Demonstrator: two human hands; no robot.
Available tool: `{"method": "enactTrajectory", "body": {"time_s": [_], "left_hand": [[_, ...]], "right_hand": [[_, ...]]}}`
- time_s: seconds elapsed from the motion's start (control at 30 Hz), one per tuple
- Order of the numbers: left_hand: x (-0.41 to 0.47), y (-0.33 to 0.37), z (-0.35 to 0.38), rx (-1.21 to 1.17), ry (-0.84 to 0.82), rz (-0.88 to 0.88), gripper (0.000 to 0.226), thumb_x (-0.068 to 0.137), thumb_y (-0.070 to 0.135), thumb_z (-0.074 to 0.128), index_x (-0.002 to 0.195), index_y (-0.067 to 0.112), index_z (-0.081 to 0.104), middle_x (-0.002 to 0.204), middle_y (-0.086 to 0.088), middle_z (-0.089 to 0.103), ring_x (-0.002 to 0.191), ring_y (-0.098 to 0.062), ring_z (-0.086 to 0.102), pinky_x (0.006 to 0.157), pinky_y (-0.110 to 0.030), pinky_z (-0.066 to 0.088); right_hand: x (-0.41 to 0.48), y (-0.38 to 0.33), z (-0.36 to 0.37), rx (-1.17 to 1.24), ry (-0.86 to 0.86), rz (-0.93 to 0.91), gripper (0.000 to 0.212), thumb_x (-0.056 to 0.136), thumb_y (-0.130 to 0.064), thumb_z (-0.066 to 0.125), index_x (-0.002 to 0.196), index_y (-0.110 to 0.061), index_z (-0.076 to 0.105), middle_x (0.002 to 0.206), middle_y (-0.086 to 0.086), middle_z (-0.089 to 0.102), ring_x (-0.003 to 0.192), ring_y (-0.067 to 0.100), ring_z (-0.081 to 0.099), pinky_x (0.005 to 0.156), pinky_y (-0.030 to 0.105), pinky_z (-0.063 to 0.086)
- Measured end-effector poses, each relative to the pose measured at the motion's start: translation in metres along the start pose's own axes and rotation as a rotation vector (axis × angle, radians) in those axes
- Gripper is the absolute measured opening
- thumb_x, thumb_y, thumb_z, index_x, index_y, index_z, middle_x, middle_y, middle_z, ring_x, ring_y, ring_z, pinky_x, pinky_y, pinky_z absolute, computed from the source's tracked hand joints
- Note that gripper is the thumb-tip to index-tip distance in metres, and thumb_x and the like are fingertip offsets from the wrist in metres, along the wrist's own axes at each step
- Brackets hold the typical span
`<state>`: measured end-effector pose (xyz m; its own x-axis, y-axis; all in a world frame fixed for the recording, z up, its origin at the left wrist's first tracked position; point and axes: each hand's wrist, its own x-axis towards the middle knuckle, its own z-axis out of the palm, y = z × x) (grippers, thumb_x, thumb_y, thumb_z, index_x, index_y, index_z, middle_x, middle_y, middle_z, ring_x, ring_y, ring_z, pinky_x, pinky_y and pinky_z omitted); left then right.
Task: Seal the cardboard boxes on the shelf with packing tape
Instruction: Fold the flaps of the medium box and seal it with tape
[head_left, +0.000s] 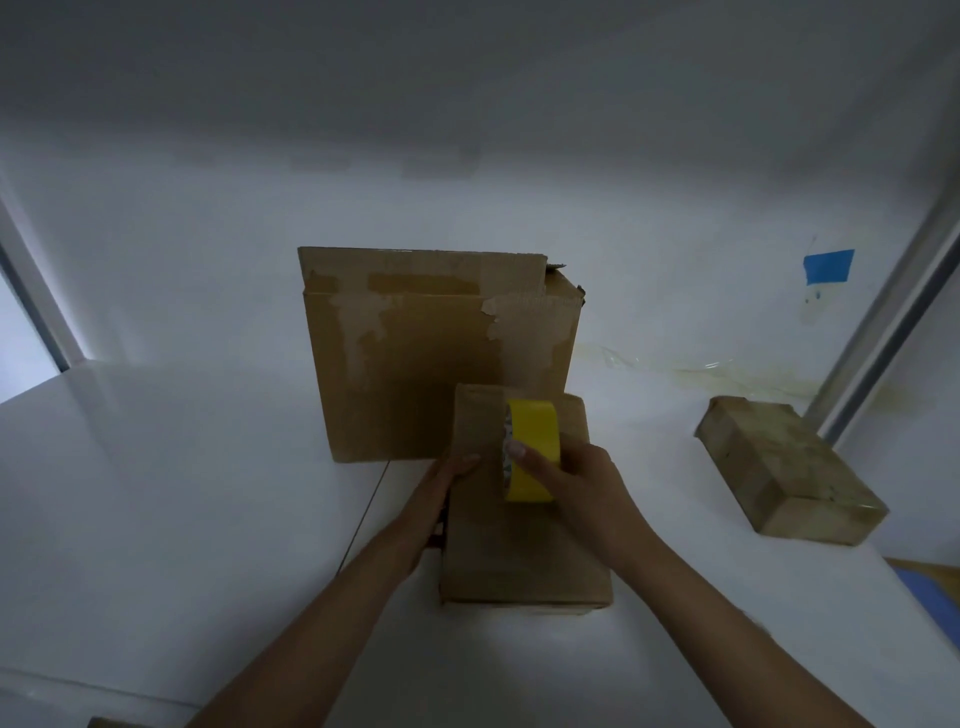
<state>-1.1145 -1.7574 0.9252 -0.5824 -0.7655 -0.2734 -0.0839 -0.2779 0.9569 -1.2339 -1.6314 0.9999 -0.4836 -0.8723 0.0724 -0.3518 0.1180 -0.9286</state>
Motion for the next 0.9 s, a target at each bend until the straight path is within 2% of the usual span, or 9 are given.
{"method": "enactTrajectory", "body": {"time_s": [0.07, 0.13, 0.23, 0.4, 0.5, 0.6, 0.67, 0.73, 0.9], "left_hand": [[0.005, -0.006, 0.002, -0.041, -0.025, -0.033, 0.057, 0.075, 0.063, 0.064, 0.122, 0.03, 0.062, 0.106, -0.004, 0.075, 0.099, -0.023, 0.07, 0.091, -0.042, 0.055], [0.01, -0.009, 0.002, -0.164, -0.072, -0.042, 0.051, 0.086, 0.052, 0.059, 0.123, 0.018, 0.064, 0.108, -0.01, 0.075, 0.099, -0.026, 0.07, 0.088, -0.04, 0.055], [0.016, -0.013, 0.004, -0.225, -0.104, -0.061, 0.046, 0.095, 0.045, 0.053, 0.127, 0.014, 0.062, 0.115, -0.015, 0.072, 0.103, -0.028, 0.07, 0.079, -0.035, 0.056], [0.021, -0.018, 0.008, -0.15, -0.023, 0.008, 0.073, 0.08, 0.044, 0.067, 0.145, 0.016, 0.047, 0.131, -0.015, 0.064, 0.113, -0.03, 0.066, 0.089, -0.037, 0.057], [0.015, -0.01, 0.005, 0.139, 0.096, 0.181, 0.06, 0.096, 0.035, 0.061, 0.151, 0.027, 0.038, 0.149, -0.006, 0.049, 0.124, -0.022, 0.057, 0.097, -0.031, 0.051], [-0.002, 0.0, 0.001, 0.559, 0.022, 0.327, 0.077, 0.094, 0.033, 0.065, 0.157, 0.028, 0.019, 0.162, 0.006, 0.017, 0.145, -0.011, 0.023, 0.112, -0.024, 0.024], [-0.014, 0.005, 0.001, 0.88, -0.187, 0.373, 0.105, 0.082, 0.055, 0.07, 0.158, 0.023, 0.006, 0.165, 0.004, -0.004, 0.15, -0.009, -0.005, 0.115, -0.023, 0.005], [-0.019, 0.005, -0.003, 1.063, -0.294, 0.366, 0.13, 0.067, 0.075, 0.069, 0.158, 0.019, -0.005, 0.165, 0.004, -0.011, 0.147, -0.007, -0.017, 0.115, -0.026, -0.005], [-0.015, -0.008, -0.004, 1.223, -0.161, 0.503, 0.155, 0.039, 0.108, 0.019, 0.158, 0.01, -0.001, 0.166, -0.001, -0.005, 0.142, 0.0, -0.016, 0.113, -0.02, -0.012]], "right_hand": [[0.002, 0.007, 0.002, 0.027, -0.016, 0.018, 0.05, 0.067, -0.064, 0.064, 0.094, -0.022, 0.069, 0.085, -0.003, 0.072, 0.079, 0.01, 0.068, 0.062, 0.018, 0.046], [0.005, 0.017, 0.006, 0.047, -0.016, 0.019, 0.039, 0.076, -0.053, 0.07, 0.097, -0.021, 0.069, 0.088, -0.003, 0.072, 0.081, 0.01, 0.068, 0.062, 0.018, 0.049], [0.01, 0.03, 0.015, 0.079, 0.059, -0.02, 0.028, 0.082, -0.041, 0.071, 0.098, -0.018, 0.069, 0.09, 0.003, 0.072, 0.08, 0.01, 0.068, 0.069, 0.027, 0.055], [0.03, 0.043, 0.021, 0.072, 0.178, -0.025, 0.03, 0.087, -0.04, 0.068, 0.103, -0.015, 0.065, 0.096, 0.01, 0.07, 0.085, 0.02, 0.066, 0.077, 0.04, 0.055], [0.038, 0.043, 0.021, -0.001, 0.152, -0.033, 0.021, 0.087, -0.041, 0.067, 0.097, -0.023, 0.062, 0.093, 0.005, 0.069, 0.081, 0.015, 0.064, 0.069, 0.026, 0.052], [0.039, 0.047, 0.023, -0.072, 0.149, -0.059, 0.03, 0.087, -0.043, 0.066, 0.094, -0.014, 0.063, 0.088, 0.01, 0.067, 0.07, 0.008, 0.058, 0.056, 0.014, 0.043], [0.039, 0.048, 0.022, -0.069, 0.166, -0.064, 0.034, 0.087, -0.043, 0.067, 0.094, -0.01, 0.063, 0.087, 0.009, 0.068, 0.07, 0.007, 0.06, 0.059, 0.017, 0.046], [0.039, 0.049, 0.023, -0.07, 0.187, -0.053, 0.04, 0.086, -0.045, 0.068, 0.094, -0.006, 0.064, 0.087, 0.009, 0.069, 0.075, 0.014, 0.064, 0.065, 0.027, 0.05], [0.044, 0.051, 0.024, -0.128, 0.231, -0.058, 0.036, 0.086, -0.048, 0.066, 0.082, -0.012, 0.061, 0.074, 0.005, 0.065, 0.066, 0.012, 0.058, 0.054, 0.016, 0.039]]}}
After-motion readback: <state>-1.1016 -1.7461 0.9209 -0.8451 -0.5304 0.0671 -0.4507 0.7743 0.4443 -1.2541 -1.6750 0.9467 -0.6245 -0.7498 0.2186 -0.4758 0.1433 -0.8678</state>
